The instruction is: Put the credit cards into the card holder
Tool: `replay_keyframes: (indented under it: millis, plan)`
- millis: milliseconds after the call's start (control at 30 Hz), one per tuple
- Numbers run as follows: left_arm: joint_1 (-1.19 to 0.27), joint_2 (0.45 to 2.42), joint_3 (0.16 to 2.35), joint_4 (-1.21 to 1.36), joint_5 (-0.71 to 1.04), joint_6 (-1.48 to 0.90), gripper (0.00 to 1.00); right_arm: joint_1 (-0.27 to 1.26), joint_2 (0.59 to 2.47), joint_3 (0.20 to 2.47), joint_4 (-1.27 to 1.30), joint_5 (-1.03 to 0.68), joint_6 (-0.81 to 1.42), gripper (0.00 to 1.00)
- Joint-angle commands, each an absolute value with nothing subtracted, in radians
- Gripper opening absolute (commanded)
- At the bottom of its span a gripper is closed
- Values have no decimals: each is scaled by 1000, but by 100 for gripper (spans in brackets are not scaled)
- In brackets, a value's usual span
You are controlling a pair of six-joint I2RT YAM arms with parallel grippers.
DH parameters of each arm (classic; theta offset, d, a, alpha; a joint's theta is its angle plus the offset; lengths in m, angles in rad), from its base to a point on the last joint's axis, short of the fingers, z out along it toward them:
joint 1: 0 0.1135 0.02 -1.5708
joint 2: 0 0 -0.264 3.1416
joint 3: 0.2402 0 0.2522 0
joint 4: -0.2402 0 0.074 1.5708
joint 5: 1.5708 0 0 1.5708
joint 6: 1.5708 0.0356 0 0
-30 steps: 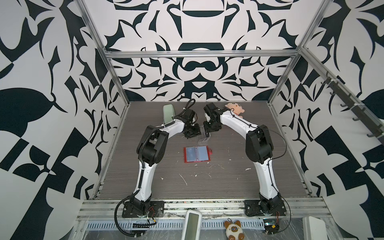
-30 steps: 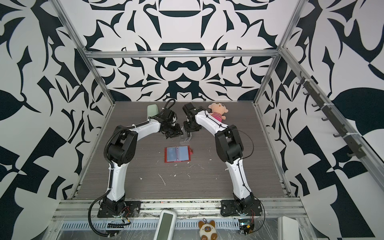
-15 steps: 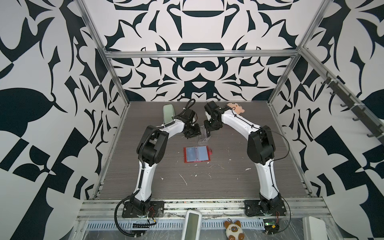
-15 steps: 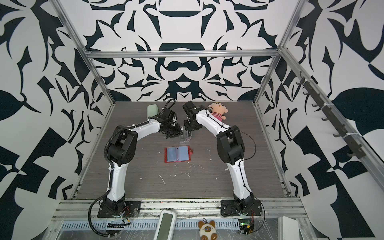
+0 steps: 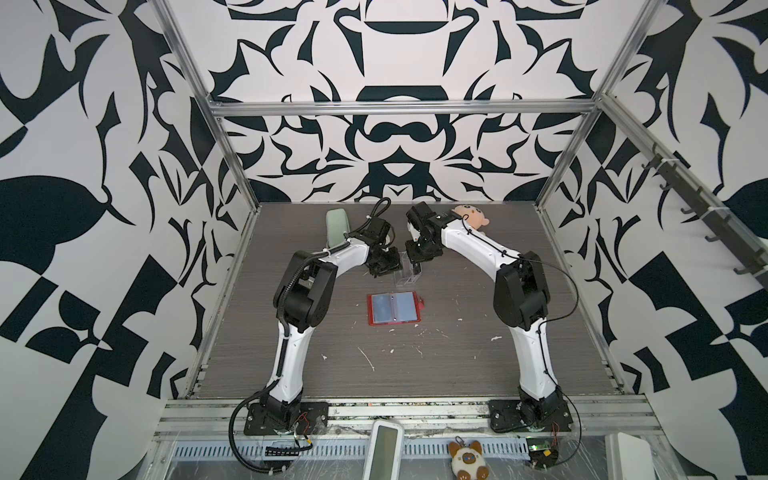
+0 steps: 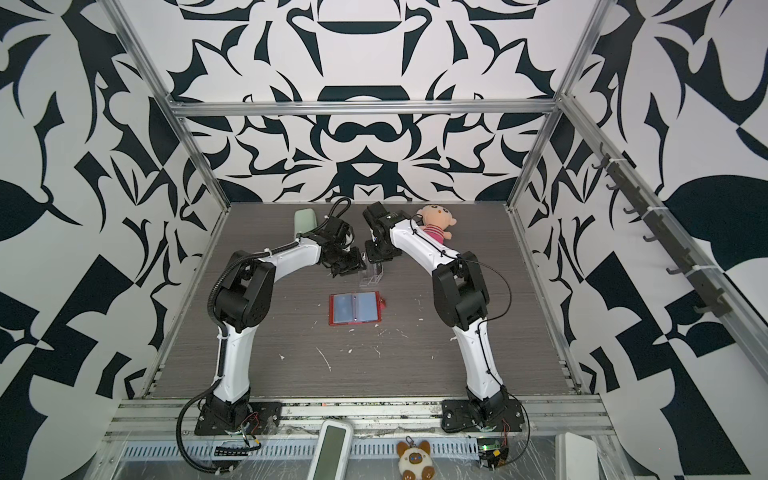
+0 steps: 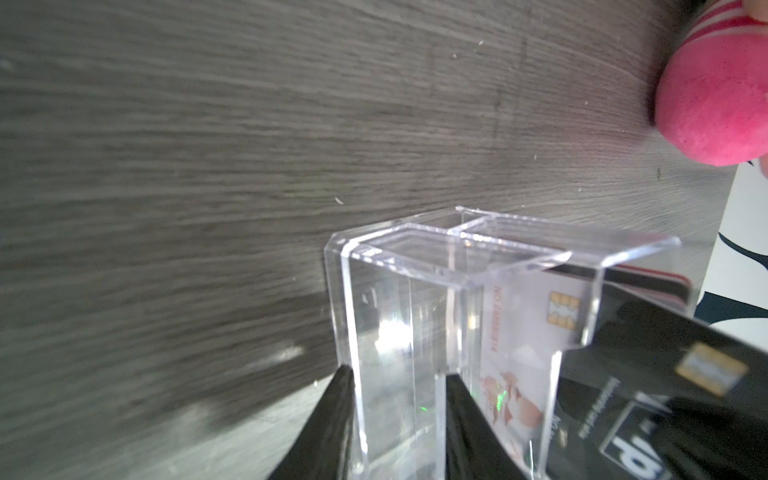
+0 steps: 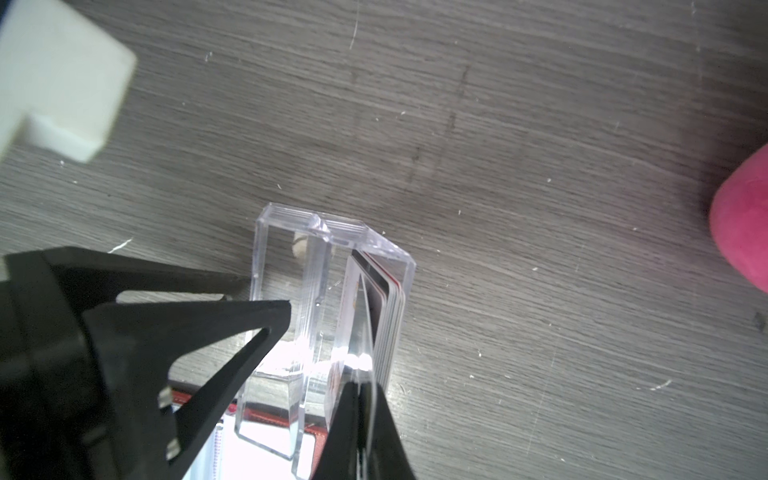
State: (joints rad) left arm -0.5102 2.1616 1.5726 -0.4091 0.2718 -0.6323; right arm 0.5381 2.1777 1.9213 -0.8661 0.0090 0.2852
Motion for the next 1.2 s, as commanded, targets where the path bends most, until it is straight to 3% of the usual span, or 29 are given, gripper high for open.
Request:
replay_keyframes:
  millis: [0,200,500,700,1033,1167]
  plan:
    - [-504,2198,1586,-496,242,-630,37,527,2106,1948,-920,69,279,14]
    - [-503,2198,1585,-497,242,-632,36,529,2102,1948,-925,78,279,16]
    - [-503,2192,1581,-495,242,-634,36,531,2081,1942,-934,80,277,0]
    - [-503,2181,1577,-489,259,-628,37,532,2049,1908,-902,37,277,0]
    - [-520,2048,1550,-420,337,-567,56,530,1881,1697,-730,-60,287,0]
    - [-529,1991,1527,-417,314,-555,57,526,1795,1579,-649,-101,296,0]
